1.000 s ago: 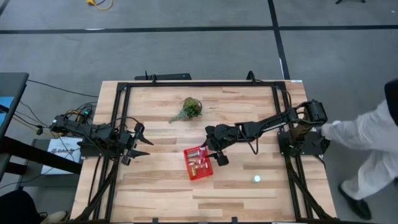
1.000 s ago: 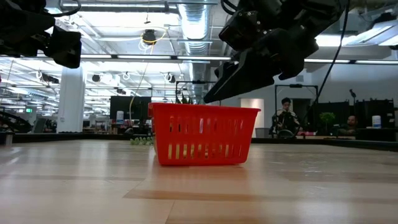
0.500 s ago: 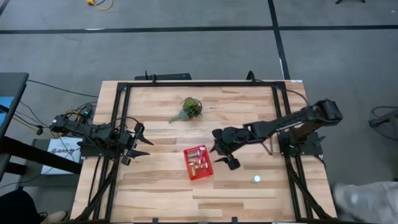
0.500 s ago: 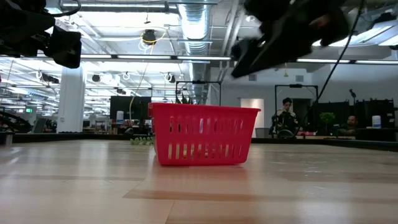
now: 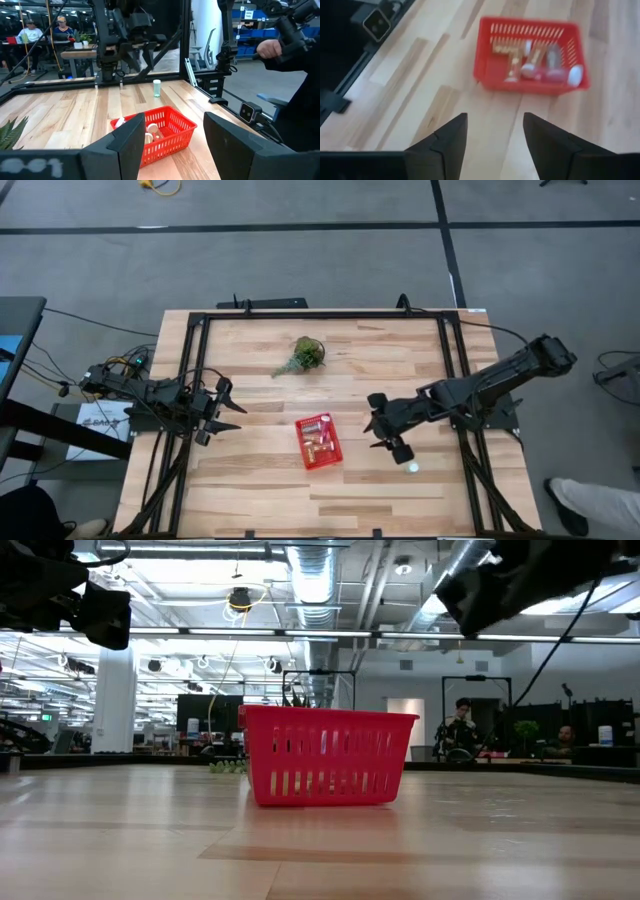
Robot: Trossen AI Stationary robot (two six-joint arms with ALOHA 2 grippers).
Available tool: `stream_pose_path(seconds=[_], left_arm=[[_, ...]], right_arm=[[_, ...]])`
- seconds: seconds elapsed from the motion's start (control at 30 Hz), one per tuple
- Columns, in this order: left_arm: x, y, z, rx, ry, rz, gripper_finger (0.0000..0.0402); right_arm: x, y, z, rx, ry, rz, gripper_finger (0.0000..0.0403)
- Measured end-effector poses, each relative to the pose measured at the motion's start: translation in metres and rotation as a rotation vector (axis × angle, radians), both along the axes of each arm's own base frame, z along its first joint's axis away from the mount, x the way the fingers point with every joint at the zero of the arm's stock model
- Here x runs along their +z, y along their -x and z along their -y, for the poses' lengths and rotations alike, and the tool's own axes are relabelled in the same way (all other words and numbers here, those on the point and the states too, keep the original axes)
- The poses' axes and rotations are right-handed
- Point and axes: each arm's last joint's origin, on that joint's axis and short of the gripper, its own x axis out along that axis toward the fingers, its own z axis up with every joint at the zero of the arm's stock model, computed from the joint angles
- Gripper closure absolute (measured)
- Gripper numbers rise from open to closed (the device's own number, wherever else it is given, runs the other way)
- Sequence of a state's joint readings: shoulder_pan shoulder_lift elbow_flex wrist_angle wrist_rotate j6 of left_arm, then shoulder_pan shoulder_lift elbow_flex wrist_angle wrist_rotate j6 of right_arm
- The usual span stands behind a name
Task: Pick and place pill bottles into a basket
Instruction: Put the blue pill bottle into the red basket
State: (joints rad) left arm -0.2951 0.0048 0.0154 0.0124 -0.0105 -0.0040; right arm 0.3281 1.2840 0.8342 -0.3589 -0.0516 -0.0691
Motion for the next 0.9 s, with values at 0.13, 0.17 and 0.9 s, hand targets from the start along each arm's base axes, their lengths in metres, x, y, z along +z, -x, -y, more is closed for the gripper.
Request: stream_pose_path(seconds=[0.13, 0.17, 0.9], left_arm=[[0.0, 0.0, 0.0, 0.0, 0.0, 0.0, 0.021], [0.0, 0.0, 0.0, 0.0, 0.0, 0.0, 0.021], [0.0, 0.0, 0.0, 0.0, 0.0, 0.0, 0.021]], right_arm=[[-0.013, 0.008, -0.003, -0.03, -0.027, -0.055, 0.0219], [-0.016, 0.009, -0.003, -0.035, -0.031, -0.068, 0.0219], [-0.027, 0.056, 0.0, -0.108, -0.201, 0.038, 0.0234]])
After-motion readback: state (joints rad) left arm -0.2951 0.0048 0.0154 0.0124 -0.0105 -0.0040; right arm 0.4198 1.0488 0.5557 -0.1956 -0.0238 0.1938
